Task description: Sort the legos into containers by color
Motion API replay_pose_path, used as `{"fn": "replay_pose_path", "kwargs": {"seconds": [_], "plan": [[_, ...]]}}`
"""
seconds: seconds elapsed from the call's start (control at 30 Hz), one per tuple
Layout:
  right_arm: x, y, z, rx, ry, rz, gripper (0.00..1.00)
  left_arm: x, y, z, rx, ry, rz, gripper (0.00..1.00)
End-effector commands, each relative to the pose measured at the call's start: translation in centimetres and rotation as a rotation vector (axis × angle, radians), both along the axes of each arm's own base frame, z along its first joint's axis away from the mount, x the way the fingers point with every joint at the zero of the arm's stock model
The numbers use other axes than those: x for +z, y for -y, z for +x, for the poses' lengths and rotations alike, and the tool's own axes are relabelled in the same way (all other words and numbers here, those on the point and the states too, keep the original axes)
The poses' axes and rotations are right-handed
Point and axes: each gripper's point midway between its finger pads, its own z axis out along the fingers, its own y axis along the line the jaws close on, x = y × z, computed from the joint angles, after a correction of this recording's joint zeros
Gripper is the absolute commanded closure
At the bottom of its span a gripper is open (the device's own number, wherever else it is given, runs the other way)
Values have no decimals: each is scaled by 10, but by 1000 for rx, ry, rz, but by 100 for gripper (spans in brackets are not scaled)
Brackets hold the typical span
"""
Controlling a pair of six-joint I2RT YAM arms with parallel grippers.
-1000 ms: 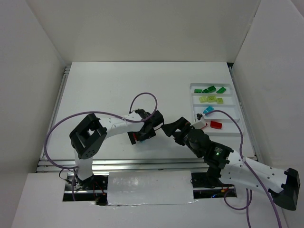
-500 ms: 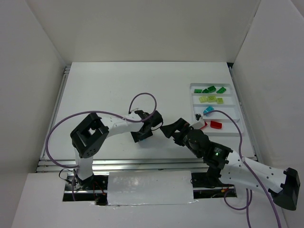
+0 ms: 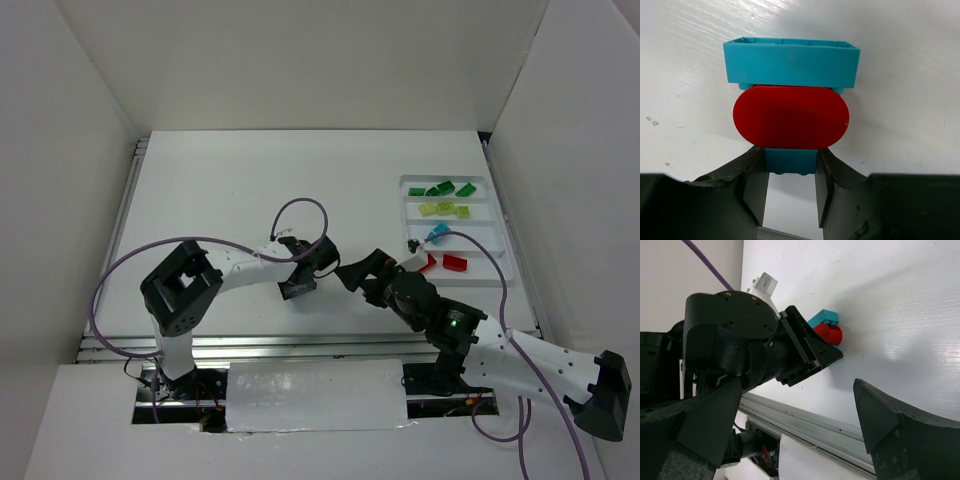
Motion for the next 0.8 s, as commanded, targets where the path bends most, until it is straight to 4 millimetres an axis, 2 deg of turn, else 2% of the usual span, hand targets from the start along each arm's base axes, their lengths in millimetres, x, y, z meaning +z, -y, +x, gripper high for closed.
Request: {"fn": "replay_pose_path", "kwargs": {"seconds": [0.0, 0.03, 0.07, 0.13, 0.2, 0.27, 0.37, 0.4, 0.47, 0.5, 0.53, 0.57, 0.63, 0.77], "plan": [[10, 1, 5, 0, 44, 11, 0, 5, -15, -4, -118, 36, 69, 100], [11, 4, 8, -8, 44, 10, 0, 9, -15, -2, -144, 62, 72, 100], [14, 9, 9, -16, 45, 13, 0, 16, -7, 7, -230, 117, 56, 100], [17, 17, 13, -31, 48, 29, 0, 29, -4, 8, -348, 180, 30, 100], [26, 35, 19, -64, 55, 67, 0, 43, -4, 9, -437, 240, 16, 100], [41, 56, 25, -110, 91, 119, 0, 53, -3, 9, -533, 284, 5, 100], [62, 75, 30, -150, 144, 147, 0, 76, 10, 3, -677, 397, -95, 100], [66, 73, 28, -124, 142, 151, 0, 92, 18, 1, -718, 477, -154, 100], [70, 68, 32, -94, 126, 132, 0, 96, 22, -10, -814, 516, -191, 100], [70, 58, 29, -34, 110, 132, 0, 113, 27, -9, -826, 580, -225, 100], [62, 49, 31, 6, 80, 112, 0, 117, 28, -10, -862, 600, -222, 100], [64, 41, 31, 42, 78, 117, 0, 118, 29, -14, -893, 608, -223, 100], [59, 21, 24, 171, 58, 111, 0, 134, 39, -16, -972, 680, -244, 100], [33, -5, 23, 315, -41, 44, 0, 157, 63, -43, -1168, 773, -322, 100]]}}
